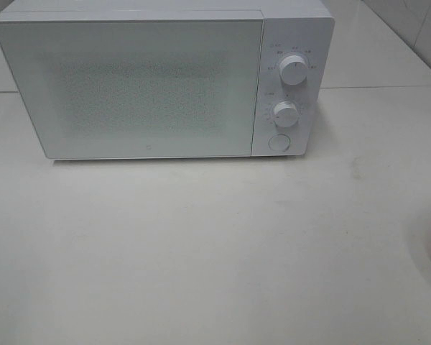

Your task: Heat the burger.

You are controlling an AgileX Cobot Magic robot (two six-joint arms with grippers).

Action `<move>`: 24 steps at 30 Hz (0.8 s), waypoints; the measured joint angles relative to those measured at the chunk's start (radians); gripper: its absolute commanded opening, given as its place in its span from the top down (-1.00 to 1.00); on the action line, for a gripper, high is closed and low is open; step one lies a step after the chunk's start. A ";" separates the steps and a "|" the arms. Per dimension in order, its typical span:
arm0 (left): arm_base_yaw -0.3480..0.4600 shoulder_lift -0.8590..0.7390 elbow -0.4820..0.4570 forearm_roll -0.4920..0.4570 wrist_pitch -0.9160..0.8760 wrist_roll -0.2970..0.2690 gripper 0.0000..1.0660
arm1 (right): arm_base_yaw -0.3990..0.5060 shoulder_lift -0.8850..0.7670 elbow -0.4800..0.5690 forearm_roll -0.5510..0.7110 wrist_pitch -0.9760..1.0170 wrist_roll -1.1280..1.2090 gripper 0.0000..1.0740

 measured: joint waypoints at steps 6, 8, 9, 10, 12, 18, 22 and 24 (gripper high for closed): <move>0.000 0.000 0.000 0.000 0.000 0.000 -0.88 | 0.000 0.000 0.000 0.000 0.000 0.000 -0.42; 0.000 0.000 0.000 0.000 0.000 0.000 -0.88 | 0.000 0.000 0.000 0.000 0.000 0.000 -0.42; 0.000 0.000 0.000 0.000 0.000 0.000 -0.88 | 0.000 0.000 0.000 0.000 0.000 0.000 -0.42; 0.000 0.000 0.000 0.000 0.000 0.000 -0.88 | 0.000 0.000 0.000 0.000 0.000 0.000 -0.42; 0.000 0.000 0.000 0.000 0.000 0.000 -0.88 | 0.000 0.000 0.000 0.000 0.000 0.000 -0.42; 0.000 0.000 0.000 0.000 0.000 0.000 -0.88 | 0.000 0.000 0.000 0.000 0.000 0.000 -0.42; 0.000 0.000 0.000 0.000 0.000 0.000 -0.88 | 0.000 0.000 0.000 0.000 0.000 0.000 -0.42; 0.000 0.000 0.000 0.000 0.000 0.000 -0.88 | 0.000 0.000 0.000 0.000 0.000 0.000 -0.42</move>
